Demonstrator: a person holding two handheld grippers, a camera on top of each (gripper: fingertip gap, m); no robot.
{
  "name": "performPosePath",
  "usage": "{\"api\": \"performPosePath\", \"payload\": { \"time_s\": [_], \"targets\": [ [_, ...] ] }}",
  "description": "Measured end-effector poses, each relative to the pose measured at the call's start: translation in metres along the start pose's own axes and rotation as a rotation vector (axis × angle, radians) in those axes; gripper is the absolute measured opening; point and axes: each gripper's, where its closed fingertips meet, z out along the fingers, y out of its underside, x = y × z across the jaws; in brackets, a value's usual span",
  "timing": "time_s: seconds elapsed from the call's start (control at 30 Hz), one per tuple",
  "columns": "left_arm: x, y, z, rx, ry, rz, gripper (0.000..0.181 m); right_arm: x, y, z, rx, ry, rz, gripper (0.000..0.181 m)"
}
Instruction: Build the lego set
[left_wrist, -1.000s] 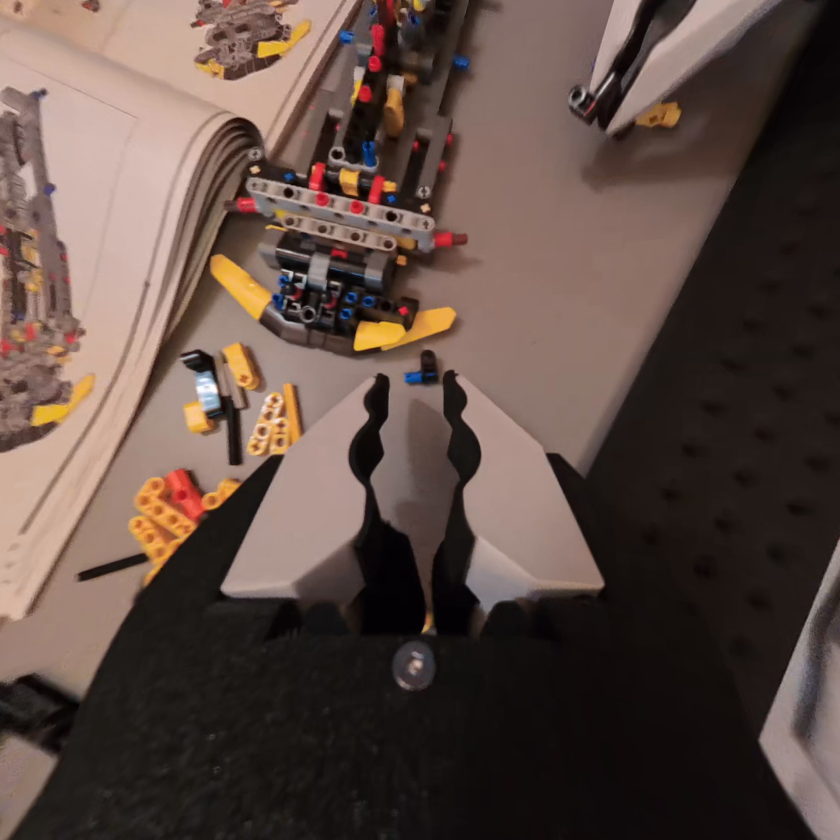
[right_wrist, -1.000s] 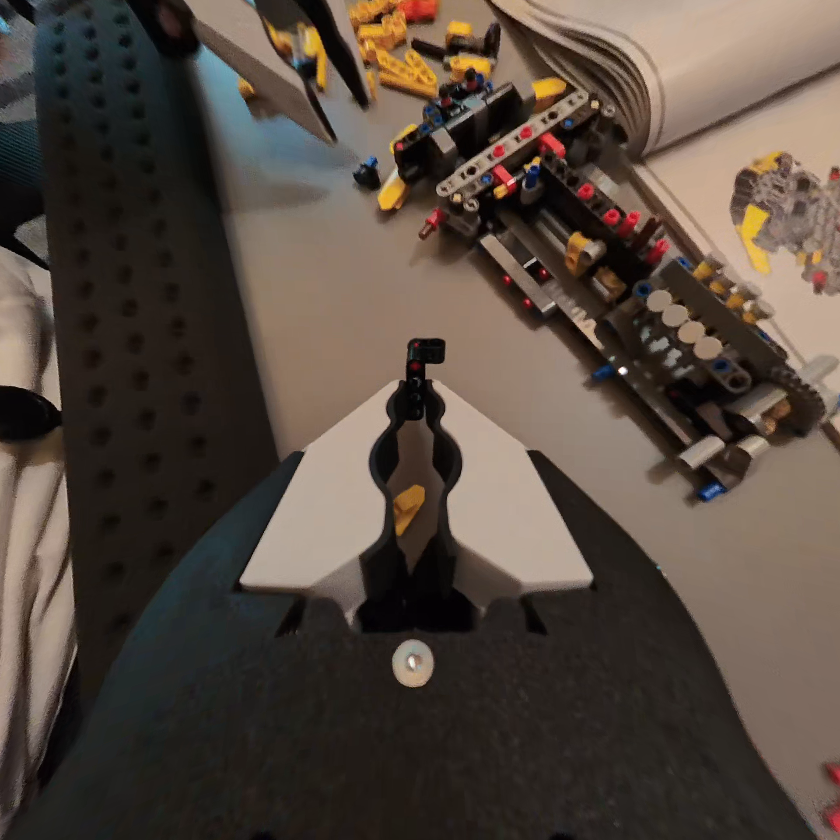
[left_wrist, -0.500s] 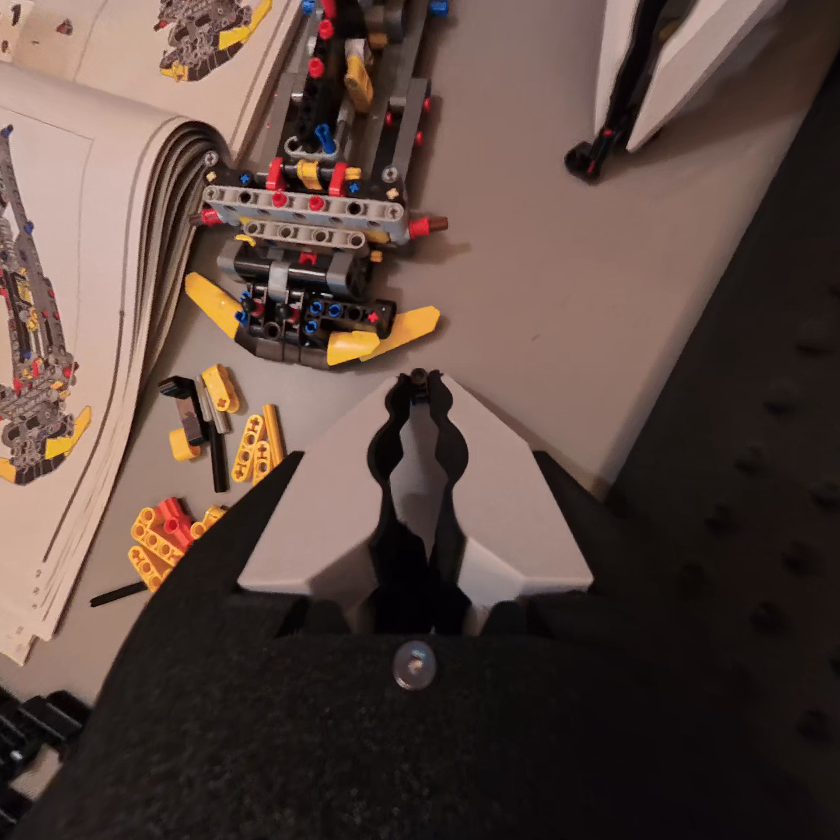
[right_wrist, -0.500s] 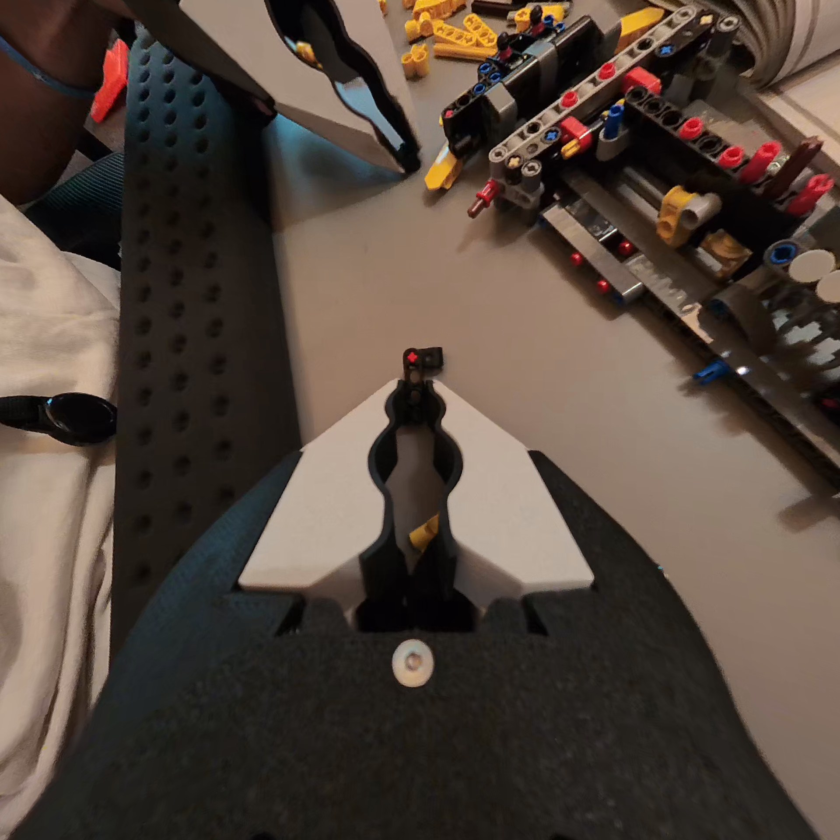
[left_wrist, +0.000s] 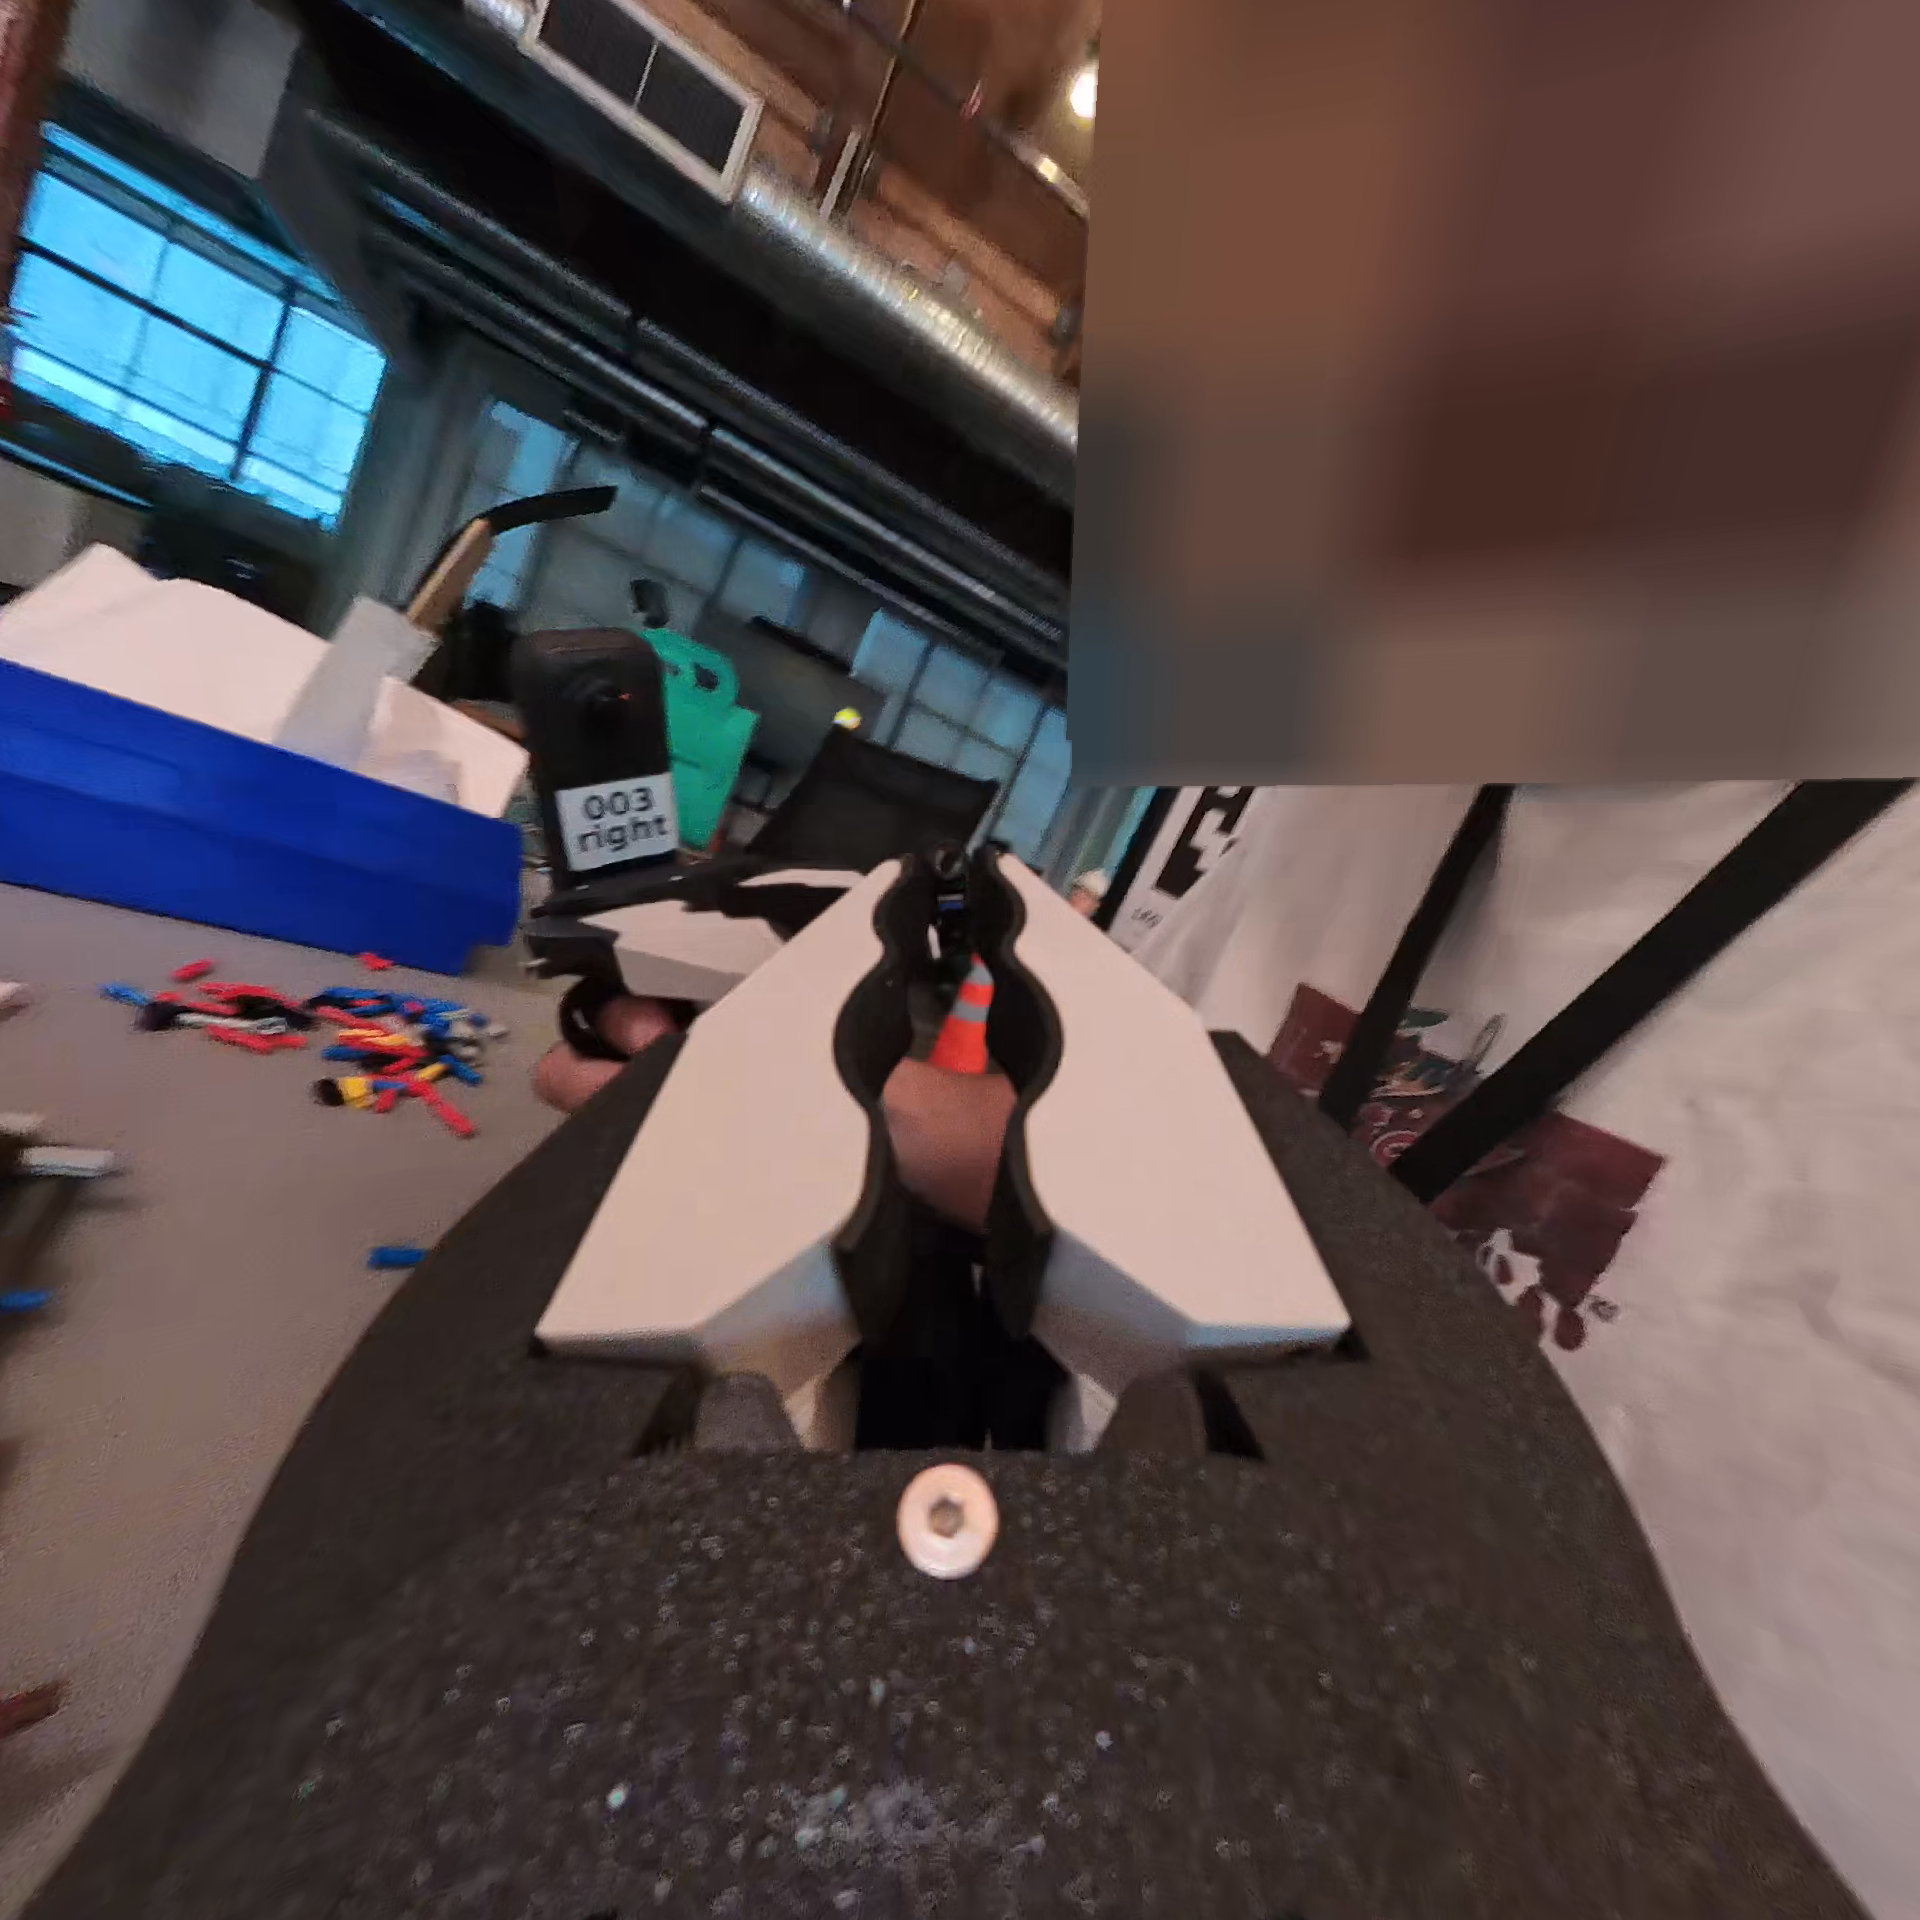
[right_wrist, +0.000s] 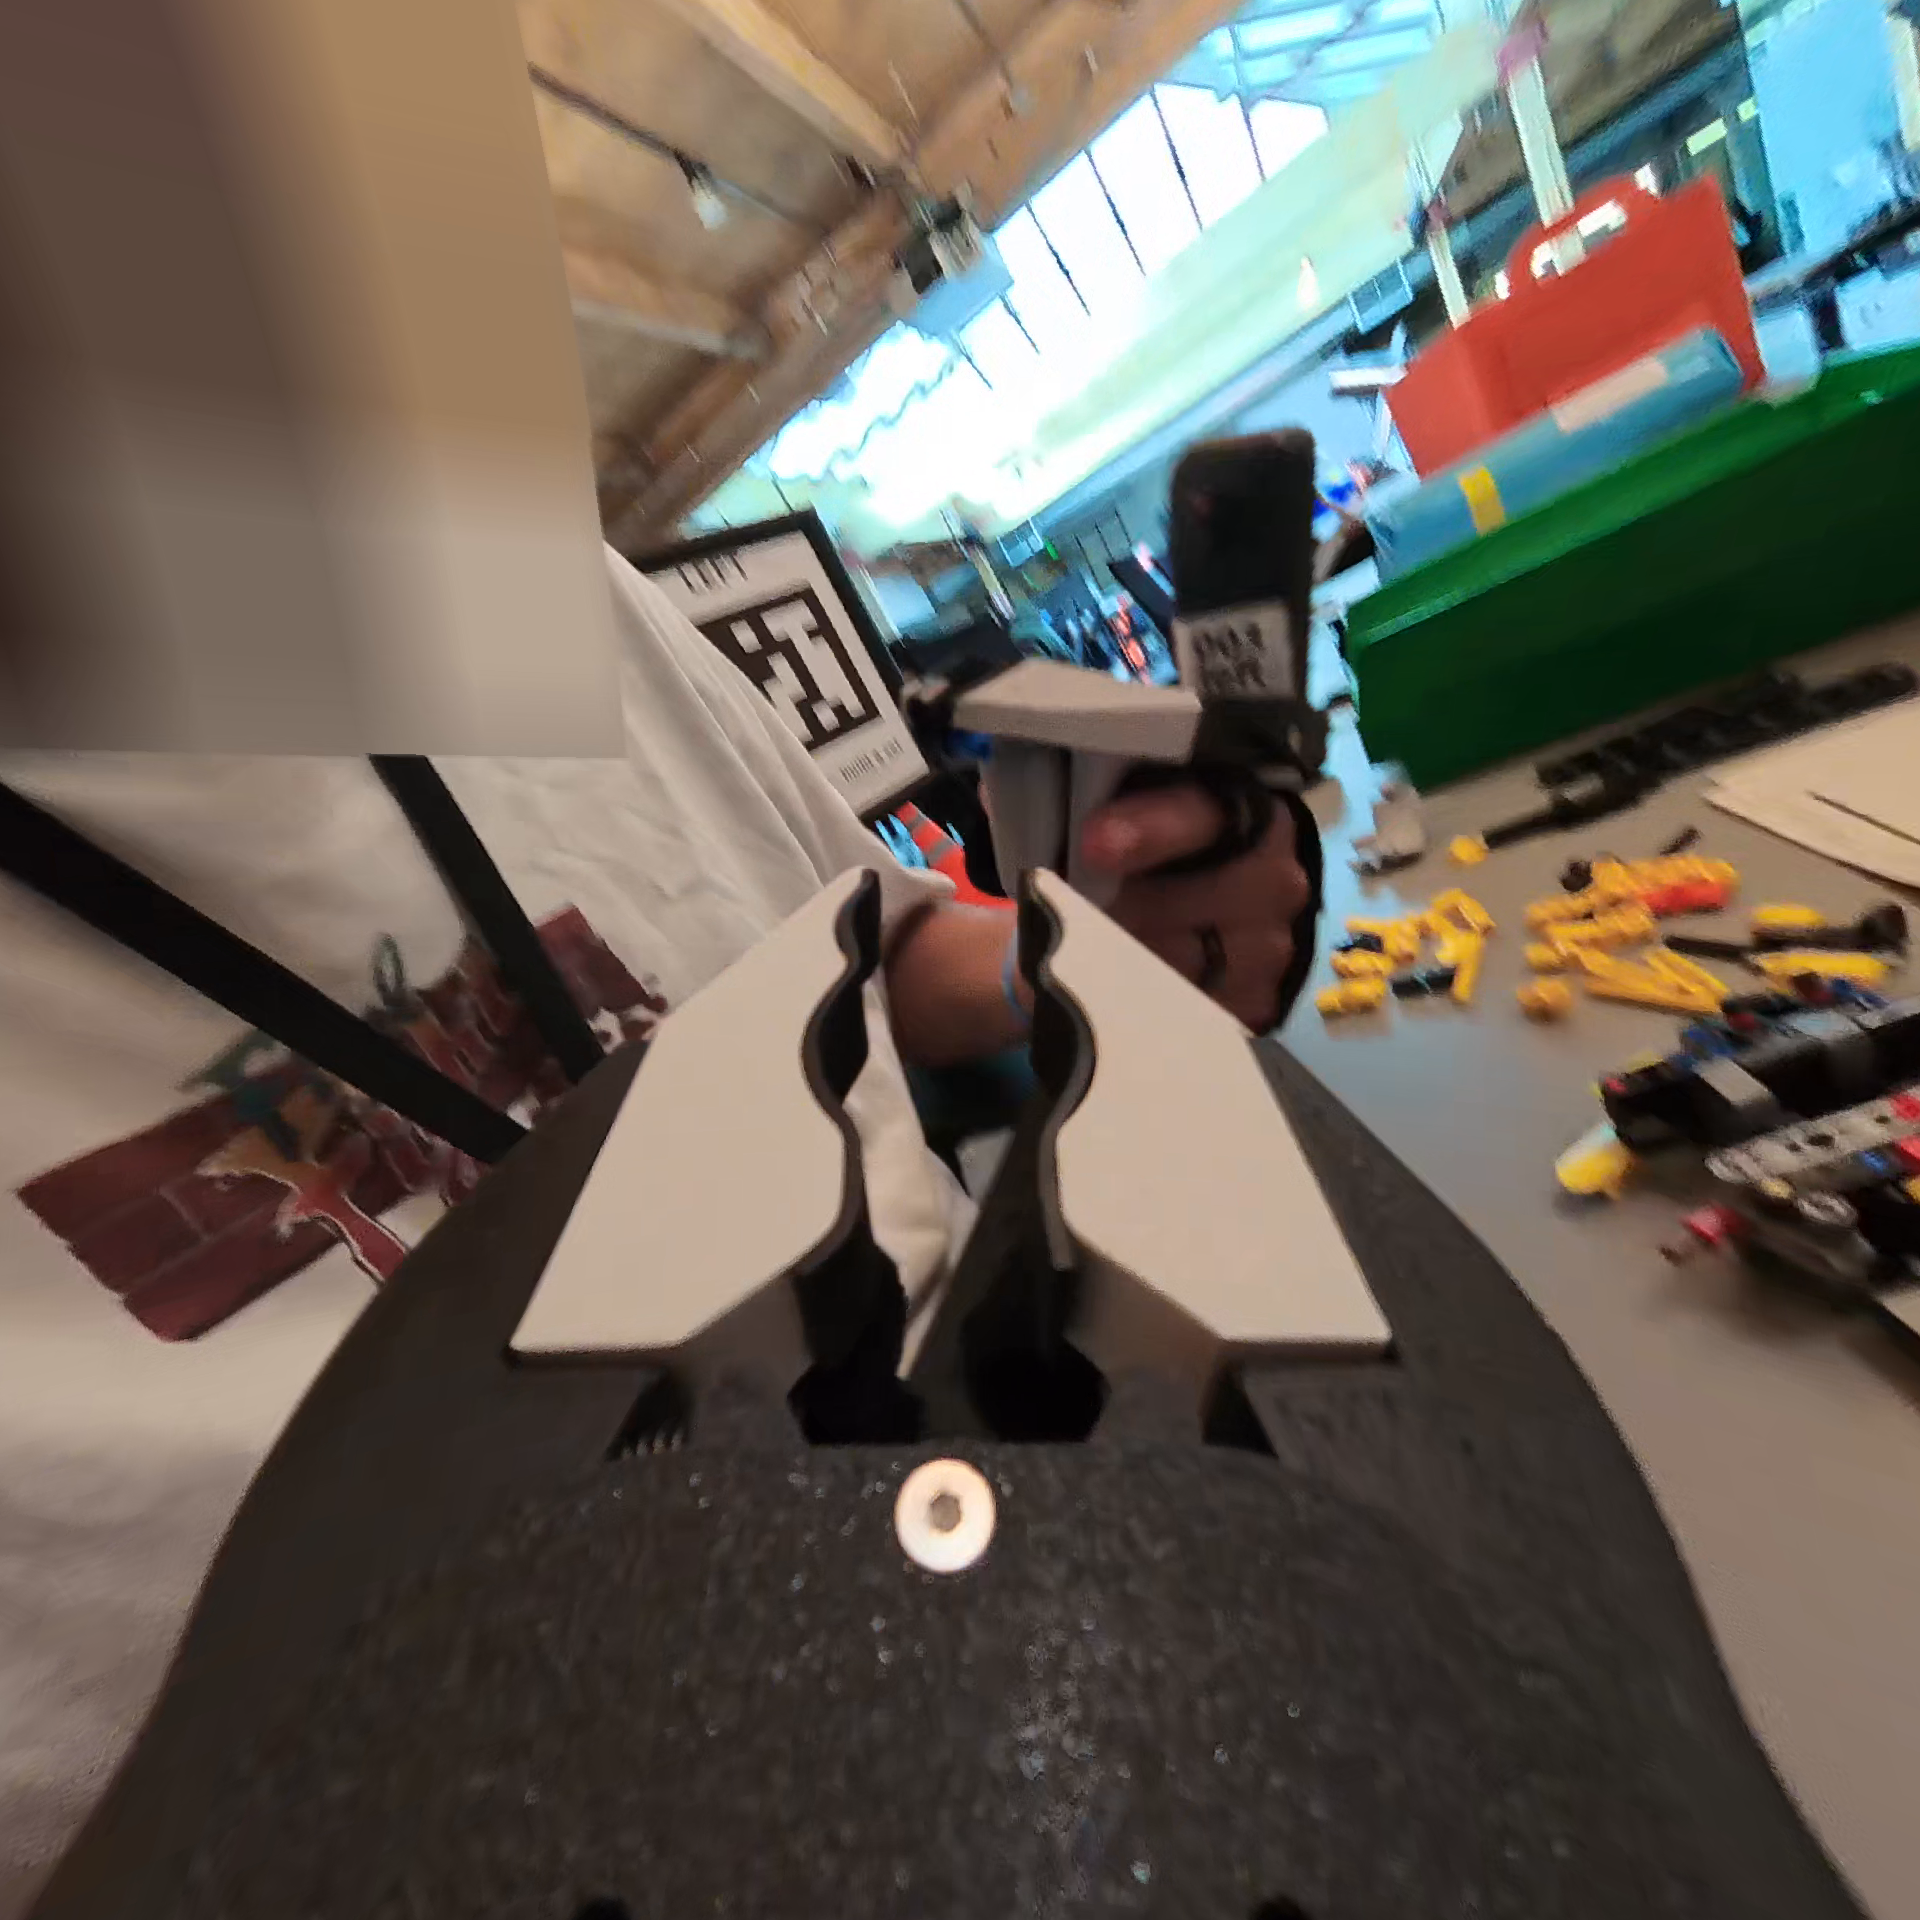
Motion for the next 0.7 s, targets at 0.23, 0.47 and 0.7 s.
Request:
{"api": "performPosePath", "payload": {
  "time_s": [0.23,0.47,0.7],
  "targets": [
    [0.017,0.000,0.007,0.050,0.153,-0.068,0.006,-0.017,-0.017,0.012,0.126,-0.256,0.210,0.018],
    [0.018,0.010,0.013,0.020,0.170,-0.077,0.006,-0.023,-0.009,0.021,0.092,-0.303,0.240,0.010],
    [0.016,0.013,0.016,0.027,0.165,-0.088,0.006,-0.023,-0.007,0.017,0.087,-0.275,0.215,0.004]
  ]
}}
